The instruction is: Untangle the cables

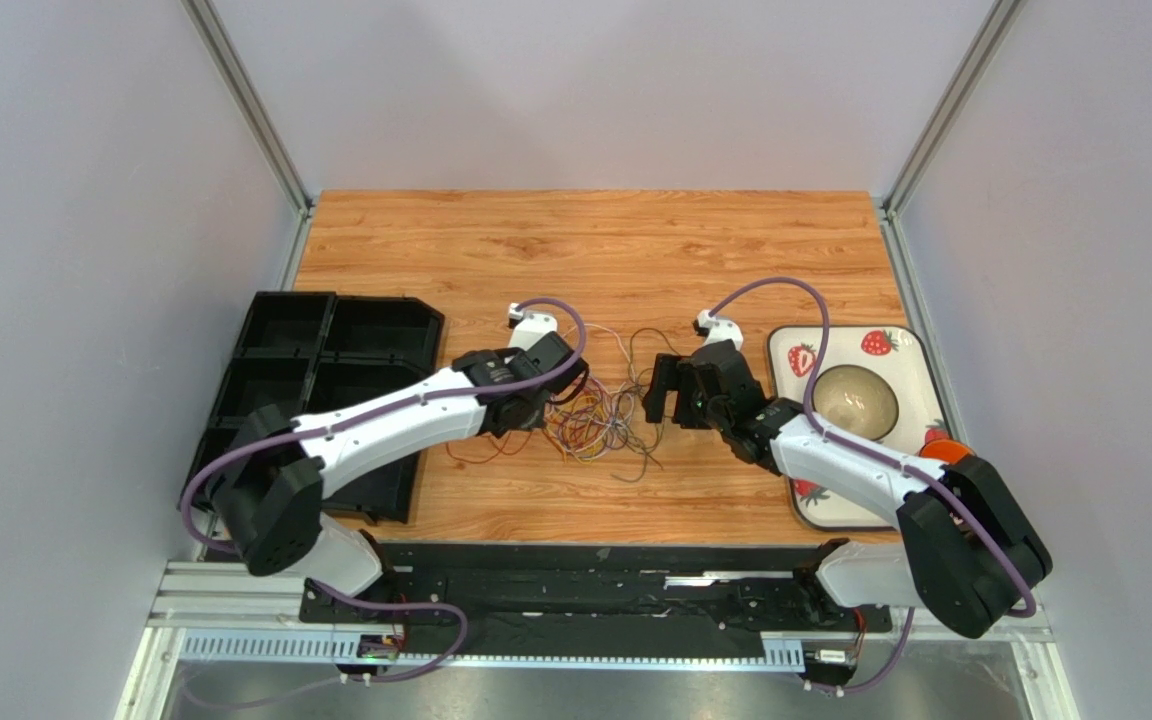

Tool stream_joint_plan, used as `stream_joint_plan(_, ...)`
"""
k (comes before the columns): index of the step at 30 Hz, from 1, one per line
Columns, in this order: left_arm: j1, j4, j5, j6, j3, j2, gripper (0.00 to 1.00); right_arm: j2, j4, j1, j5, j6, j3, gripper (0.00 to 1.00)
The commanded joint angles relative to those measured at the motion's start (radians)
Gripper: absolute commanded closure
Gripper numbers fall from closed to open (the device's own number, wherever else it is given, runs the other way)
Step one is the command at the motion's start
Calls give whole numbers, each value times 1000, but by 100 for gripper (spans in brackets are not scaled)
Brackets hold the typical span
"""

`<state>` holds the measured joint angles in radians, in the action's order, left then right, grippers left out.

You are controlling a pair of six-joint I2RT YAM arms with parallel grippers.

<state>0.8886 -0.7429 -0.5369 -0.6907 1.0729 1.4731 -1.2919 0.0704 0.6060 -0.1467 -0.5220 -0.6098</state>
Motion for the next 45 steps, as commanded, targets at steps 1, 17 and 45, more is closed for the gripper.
stream_joint_plan(1, -5, 49, -9, 5, 61, 76, 100, -3, -14, 5, 2, 16, -34, 11)
stream_joint_plan(17, -17, 99, 25, 46, 52, 174, 49, -1, -15, 5, 2, 14, -31, 12)
stream_joint_plan(45, -77, 264, 215, 95, -117, 171, 39, -6, -14, 5, 2, 14, -34, 12)
